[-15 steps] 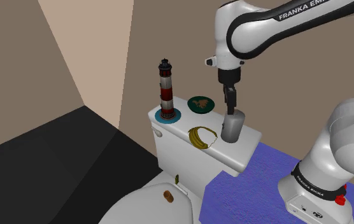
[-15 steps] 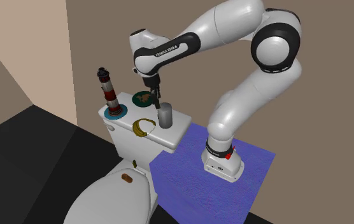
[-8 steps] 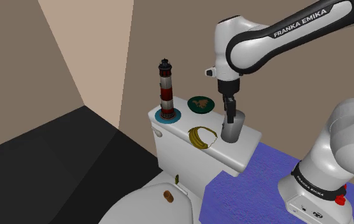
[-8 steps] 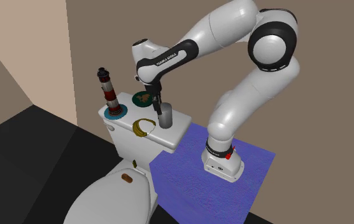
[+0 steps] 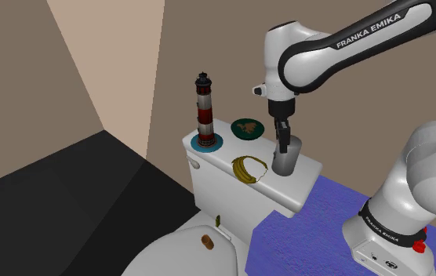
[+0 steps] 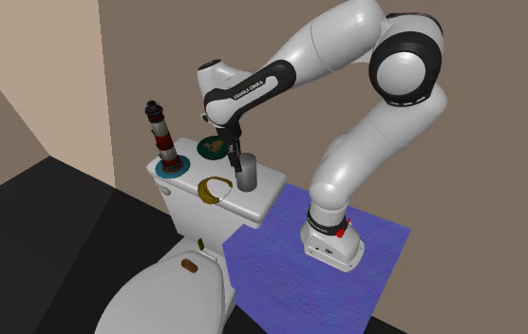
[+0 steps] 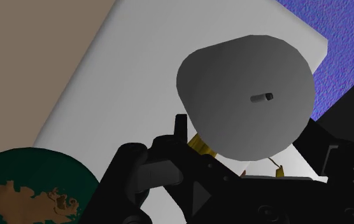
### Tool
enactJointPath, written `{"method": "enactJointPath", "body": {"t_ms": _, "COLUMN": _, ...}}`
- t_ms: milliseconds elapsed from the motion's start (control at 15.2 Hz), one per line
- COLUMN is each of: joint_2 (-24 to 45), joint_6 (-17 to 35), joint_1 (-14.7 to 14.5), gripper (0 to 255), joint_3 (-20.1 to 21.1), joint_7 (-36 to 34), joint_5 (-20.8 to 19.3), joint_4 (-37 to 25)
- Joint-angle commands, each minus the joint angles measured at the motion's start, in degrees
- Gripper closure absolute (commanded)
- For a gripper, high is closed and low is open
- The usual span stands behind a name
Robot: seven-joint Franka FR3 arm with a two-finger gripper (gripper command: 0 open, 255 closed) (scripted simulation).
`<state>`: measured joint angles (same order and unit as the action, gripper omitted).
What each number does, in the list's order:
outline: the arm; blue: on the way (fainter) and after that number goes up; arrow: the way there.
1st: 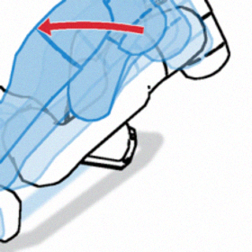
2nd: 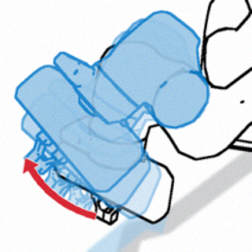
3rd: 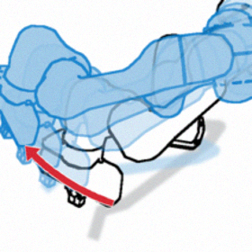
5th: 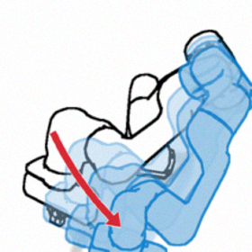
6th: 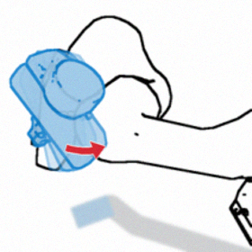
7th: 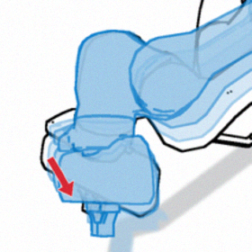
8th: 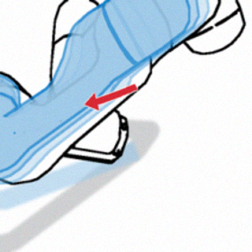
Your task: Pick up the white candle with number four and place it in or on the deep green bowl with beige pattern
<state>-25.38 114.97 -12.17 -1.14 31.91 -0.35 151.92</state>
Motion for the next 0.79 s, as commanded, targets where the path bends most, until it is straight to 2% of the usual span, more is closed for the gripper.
{"method": "enactJointPath", "body": {"t_ms": 0, "joint_2": 0.0, "joint_6": 0.0, "joint_1": 0.0, "gripper": 255, "joint_3": 0.0, "joint_7": 0.0, "joint_5": 0.0, "joint_4": 0.0}}
{"method": "enactJointPath", "body": {"t_ms": 528, "joint_2": 0.0, "joint_6": 0.0, "joint_1": 0.0, "gripper": 255, "joint_3": 0.0, "joint_7": 0.0, "joint_5": 0.0, "joint_4": 0.1}}
{"method": "enactJointPath", "body": {"t_ms": 726, "joint_2": -1.3, "joint_6": -2.7, "joint_1": 0.0, "gripper": 255, "joint_3": 0.0, "joint_7": 0.0, "joint_5": 0.0, "joint_4": -1.4}}
